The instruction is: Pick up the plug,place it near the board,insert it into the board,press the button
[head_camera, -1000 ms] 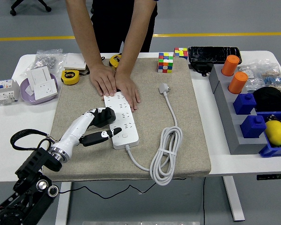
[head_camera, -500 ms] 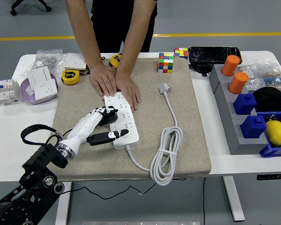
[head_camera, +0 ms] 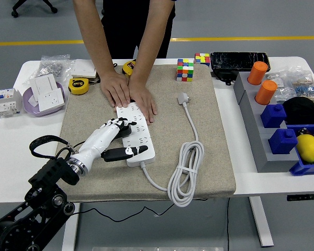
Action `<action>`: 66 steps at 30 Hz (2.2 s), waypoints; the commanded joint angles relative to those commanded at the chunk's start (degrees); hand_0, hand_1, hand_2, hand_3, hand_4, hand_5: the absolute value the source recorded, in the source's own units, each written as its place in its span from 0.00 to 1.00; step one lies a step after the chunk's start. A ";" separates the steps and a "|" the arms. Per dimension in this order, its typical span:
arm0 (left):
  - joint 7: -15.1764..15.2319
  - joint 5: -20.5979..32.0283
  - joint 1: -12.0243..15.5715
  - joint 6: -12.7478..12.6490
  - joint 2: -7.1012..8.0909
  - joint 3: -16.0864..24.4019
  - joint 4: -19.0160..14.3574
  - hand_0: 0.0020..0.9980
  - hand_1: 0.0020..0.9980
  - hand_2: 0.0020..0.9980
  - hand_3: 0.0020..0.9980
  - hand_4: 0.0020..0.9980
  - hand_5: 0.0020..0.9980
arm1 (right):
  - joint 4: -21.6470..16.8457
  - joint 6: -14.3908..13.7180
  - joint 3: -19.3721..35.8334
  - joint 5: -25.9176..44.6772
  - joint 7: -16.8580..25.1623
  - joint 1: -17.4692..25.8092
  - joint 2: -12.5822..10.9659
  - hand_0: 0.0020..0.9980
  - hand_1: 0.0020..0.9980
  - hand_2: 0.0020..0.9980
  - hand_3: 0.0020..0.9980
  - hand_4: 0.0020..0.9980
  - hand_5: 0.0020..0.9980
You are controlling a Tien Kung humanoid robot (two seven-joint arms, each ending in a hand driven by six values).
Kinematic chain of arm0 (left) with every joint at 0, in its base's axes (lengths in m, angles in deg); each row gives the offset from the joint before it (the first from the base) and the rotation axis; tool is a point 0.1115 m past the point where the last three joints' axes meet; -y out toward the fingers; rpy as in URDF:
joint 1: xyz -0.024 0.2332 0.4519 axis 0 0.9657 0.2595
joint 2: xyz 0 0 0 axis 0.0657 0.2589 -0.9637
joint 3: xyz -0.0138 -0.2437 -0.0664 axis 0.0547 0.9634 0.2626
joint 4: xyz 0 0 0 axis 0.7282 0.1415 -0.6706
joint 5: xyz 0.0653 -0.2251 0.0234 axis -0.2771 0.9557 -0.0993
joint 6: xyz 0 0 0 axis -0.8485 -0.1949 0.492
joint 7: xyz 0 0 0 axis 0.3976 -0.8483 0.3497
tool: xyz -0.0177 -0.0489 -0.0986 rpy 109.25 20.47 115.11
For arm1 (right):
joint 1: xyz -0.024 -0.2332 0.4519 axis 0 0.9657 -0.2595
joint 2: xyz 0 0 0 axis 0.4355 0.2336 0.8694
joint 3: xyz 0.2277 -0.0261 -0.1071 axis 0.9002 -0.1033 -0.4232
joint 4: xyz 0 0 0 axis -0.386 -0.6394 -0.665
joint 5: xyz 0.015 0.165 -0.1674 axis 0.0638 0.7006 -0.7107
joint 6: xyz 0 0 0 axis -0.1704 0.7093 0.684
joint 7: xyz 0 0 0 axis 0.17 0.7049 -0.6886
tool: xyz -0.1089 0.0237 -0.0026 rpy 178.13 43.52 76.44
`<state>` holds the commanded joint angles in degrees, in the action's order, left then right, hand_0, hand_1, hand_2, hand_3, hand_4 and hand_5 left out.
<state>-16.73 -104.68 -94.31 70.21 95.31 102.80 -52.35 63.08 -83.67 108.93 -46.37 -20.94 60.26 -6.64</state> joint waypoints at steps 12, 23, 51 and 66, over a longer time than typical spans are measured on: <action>-0.42 -0.92 -0.31 0.34 0.12 -0.74 -0.02 1.00 0.96 0.91 0.89 1.00 0.87 | 0.00 0.00 0.00 -0.04 -0.05 0.05 -0.02 0.87 0.78 0.76 0.80 1.00 0.87; -0.44 -1.25 -0.50 0.49 0.17 -1.04 0.03 1.00 0.96 0.91 0.89 1.00 0.88 | 0.00 0.02 -0.26 0.00 -0.03 0.10 -0.08 0.87 0.78 0.76 0.80 1.00 0.87; -13.89 -11.36 3.49 10.91 2.50 3.18 -21.15 0.41 0.36 0.46 0.88 0.85 0.46 | 0.00 -0.05 0.14 -0.06 -0.08 0.15 -0.06 0.87 0.78 0.76 0.80 1.00 0.87; -25.18 -11.18 3.41 27.27 4.03 1.31 -21.15 0.21 0.06 0.18 0.90 0.49 0.03 | 0.00 -0.11 -0.11 0.21 -0.01 0.07 -0.09 0.87 0.78 0.76 0.80 1.00 0.87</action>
<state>-41.91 -115.86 -90.90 97.48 99.34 104.11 -73.51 63.08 -83.77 108.82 -46.16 -20.95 60.33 -6.73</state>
